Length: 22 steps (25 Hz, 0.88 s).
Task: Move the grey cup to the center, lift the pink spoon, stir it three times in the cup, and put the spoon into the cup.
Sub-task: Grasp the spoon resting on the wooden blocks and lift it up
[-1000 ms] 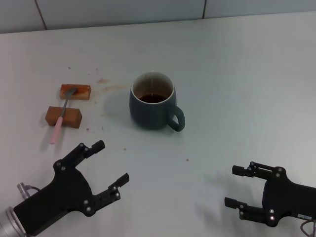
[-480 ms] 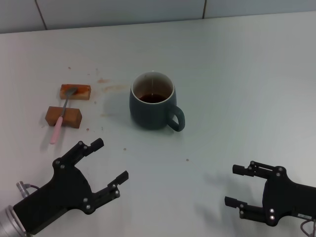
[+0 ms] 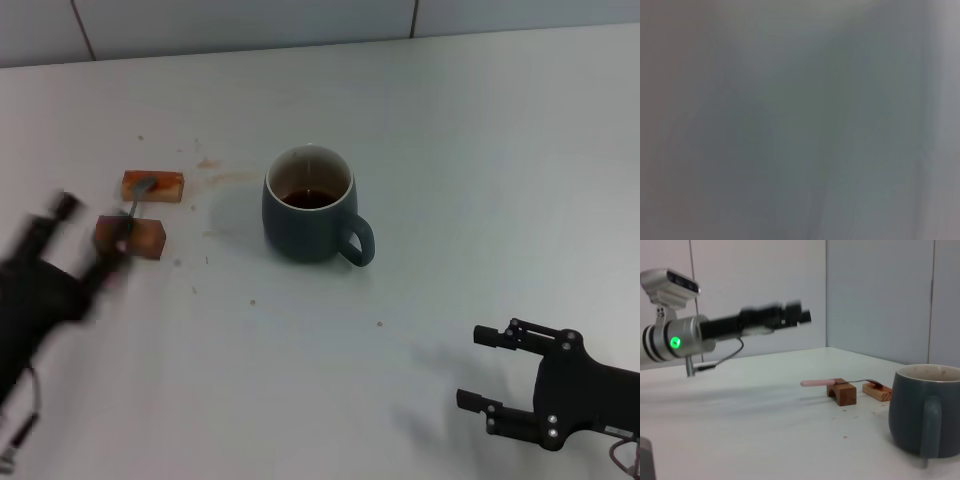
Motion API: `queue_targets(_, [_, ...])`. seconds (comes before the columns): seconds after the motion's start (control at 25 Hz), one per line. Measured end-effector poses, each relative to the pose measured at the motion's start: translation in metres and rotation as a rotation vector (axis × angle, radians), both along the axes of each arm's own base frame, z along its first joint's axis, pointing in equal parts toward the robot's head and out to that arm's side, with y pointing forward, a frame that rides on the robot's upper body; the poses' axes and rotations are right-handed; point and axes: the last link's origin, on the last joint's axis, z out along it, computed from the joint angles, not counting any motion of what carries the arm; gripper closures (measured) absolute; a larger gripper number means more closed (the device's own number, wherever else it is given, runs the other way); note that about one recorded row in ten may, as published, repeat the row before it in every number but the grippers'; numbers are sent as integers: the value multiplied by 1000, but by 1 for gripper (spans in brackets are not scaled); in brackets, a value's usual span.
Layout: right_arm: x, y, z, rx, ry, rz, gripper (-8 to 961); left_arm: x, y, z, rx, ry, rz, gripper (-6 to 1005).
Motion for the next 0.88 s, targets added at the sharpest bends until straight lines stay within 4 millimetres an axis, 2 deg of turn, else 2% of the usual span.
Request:
queue_targets(0.04, [0,1,0,0,0,2,243,-6,4,11,-1,-182,83,186])
queue_targets(0.08, [-1,1,0,0,0,3,243,-6,4,11,-1,-182,83,186])
queue_targets(0.2, [-1,2,0,-1,1,2,243,-15,7,22,-29,-409,176,187])
queue_targets(0.24, [-1,2,0,-2,1,3,243,-22,6,25,-53,-540,232,187])
queue_targets(0.28, [-1,2,0,-2,1,3,243,-22,6,25,-53,-540,232,187])
queue_targets(0.48, [-2,5,1,-2,-1,8,243,-38,6,18,-134,-761,382,188])
queue_targets(0.88, [-1,9,5,-11,-14,5,244,-47,2,-1,-218,-856,516,191])
